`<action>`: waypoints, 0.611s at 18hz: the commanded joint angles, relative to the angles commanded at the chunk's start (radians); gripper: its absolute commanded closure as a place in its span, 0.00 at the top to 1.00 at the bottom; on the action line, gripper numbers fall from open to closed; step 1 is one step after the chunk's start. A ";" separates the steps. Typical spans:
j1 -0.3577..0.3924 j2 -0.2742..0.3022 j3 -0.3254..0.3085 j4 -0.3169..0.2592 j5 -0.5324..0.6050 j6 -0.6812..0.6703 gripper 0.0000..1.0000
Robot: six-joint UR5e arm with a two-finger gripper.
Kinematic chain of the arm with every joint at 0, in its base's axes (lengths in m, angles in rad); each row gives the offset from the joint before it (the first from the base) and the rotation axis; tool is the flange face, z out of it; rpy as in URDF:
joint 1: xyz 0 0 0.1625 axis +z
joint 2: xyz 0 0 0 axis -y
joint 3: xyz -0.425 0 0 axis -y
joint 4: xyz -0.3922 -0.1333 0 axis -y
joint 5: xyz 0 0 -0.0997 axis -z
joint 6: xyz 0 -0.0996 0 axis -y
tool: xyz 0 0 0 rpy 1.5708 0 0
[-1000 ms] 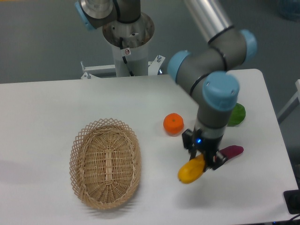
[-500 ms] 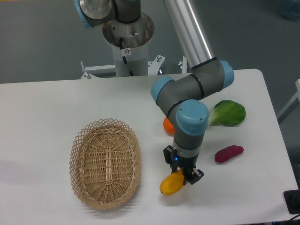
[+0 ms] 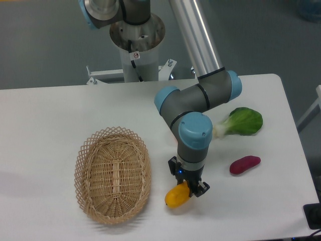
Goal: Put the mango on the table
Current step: 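Lower the mango onto the table and open the gripper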
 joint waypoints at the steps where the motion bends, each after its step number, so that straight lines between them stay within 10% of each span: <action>1: 0.000 0.000 0.002 0.006 0.002 0.000 0.97; 11: 0.028 0.044 0.084 -0.018 0.002 0.015 1.00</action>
